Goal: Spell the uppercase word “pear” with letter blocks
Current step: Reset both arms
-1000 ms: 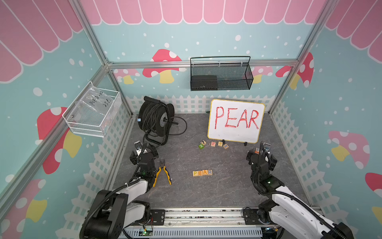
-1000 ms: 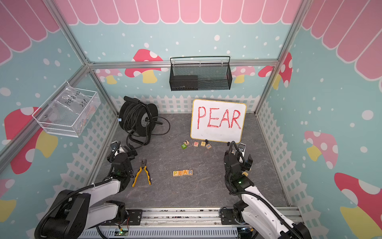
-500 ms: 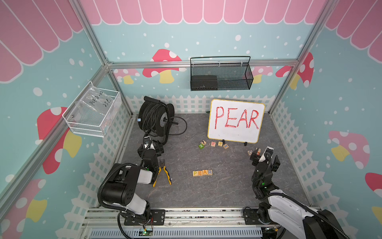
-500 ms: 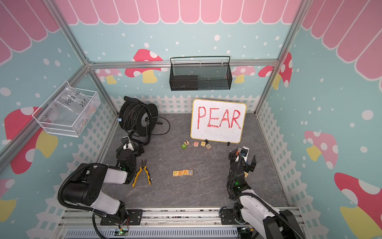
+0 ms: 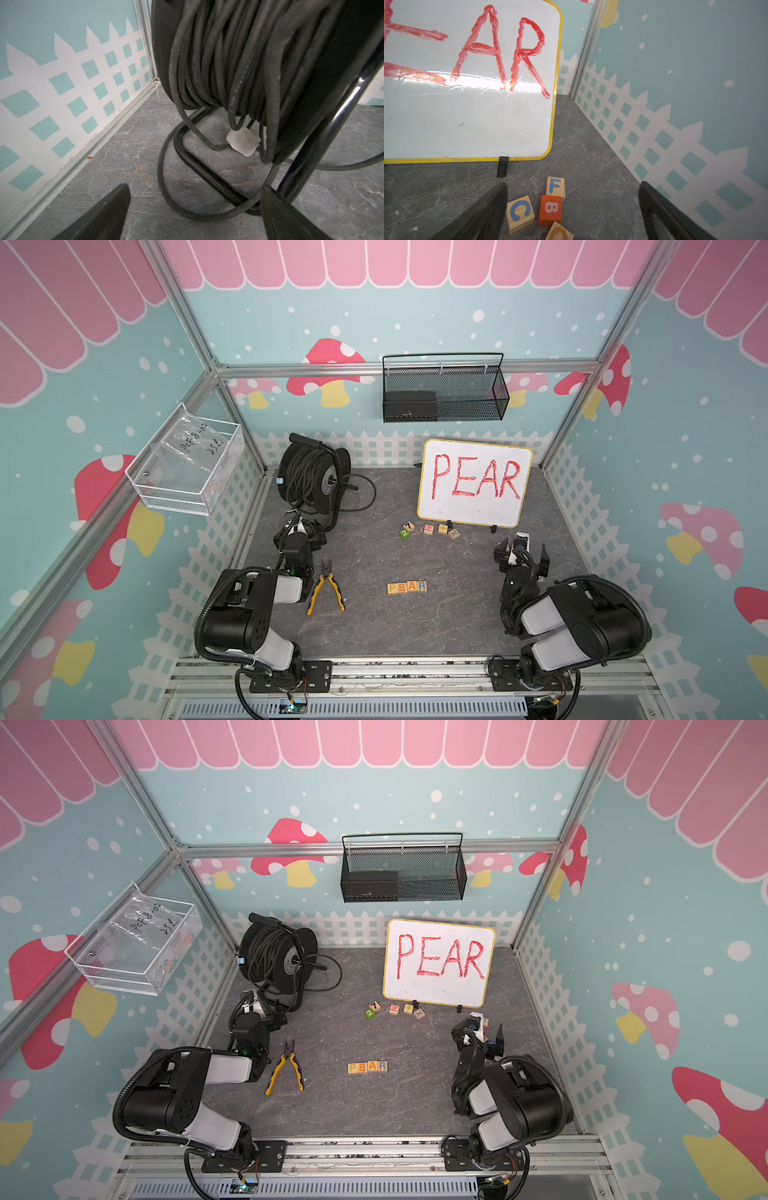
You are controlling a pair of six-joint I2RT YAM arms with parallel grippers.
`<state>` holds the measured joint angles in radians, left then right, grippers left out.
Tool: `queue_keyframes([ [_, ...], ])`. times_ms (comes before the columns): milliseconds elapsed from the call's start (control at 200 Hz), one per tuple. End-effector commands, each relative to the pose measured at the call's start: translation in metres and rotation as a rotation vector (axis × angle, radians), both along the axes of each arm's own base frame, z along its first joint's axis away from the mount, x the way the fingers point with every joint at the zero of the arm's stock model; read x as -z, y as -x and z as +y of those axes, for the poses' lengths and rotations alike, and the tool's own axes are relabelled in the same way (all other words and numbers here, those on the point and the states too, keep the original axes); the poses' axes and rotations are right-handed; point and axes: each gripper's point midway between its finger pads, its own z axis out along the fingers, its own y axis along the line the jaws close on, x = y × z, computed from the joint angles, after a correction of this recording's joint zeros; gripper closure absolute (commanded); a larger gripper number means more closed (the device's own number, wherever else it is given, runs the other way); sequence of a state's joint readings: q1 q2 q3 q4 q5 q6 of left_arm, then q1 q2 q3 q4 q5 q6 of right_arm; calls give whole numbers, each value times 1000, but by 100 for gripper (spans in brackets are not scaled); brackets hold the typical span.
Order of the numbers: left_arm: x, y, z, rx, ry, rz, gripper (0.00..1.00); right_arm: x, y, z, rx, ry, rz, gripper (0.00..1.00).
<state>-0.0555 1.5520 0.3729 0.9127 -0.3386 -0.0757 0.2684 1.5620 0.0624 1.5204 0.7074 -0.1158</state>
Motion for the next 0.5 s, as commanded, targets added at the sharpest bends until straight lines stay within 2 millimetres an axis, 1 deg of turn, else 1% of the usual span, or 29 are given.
queue_keyframes([
  [0, -7, -3, 0, 7, 4, -16, 0, -40, -5, 7, -52, 5, -155, 1],
  [85, -7, -2, 0, 7, 4, -17, 0, -41, -8, 9, -86, 1, -159, 1],
  [130, -7, -2, 0, 8, 5, -17, 0, -33, -10, 9, -99, -4, -125, 1],
  [140, -7, -2, 0, 8, 4, -17, 0, -39, -15, 9, -102, -11, -141, 1],
  [150, -7, -2, 0, 7, 5, -17, 0, -39, -17, 10, -107, -15, -137, 1],
  [260, -6, -2, 0, 8, 4, -16, 0, -28, -31, 4, -163, -90, -86, 1],
  [285, -6, -2, 0, 8, 5, -16, 0, -23, -33, 2, -182, -118, -74, 1],
  [310, -7, -2, 0, 8, 4, -18, 0, -14, -35, 1, -208, -142, -50, 0],
  [350, -7, -2, 0, 8, 5, -18, 0, -20, -37, -1, -213, -116, -98, 1],
  [405, -7, -2, 0, 8, 4, -17, 0, -8, -44, 1, -216, -151, -11, 0],
  [465, -7, -2, 0, 8, 4, -16, 0, -13, -47, -4, -209, -148, -49, 1],
  [490, -7, -2, 0, 8, 4, -17, 0, -8, -47, -4, -207, -165, -19, 1],
])
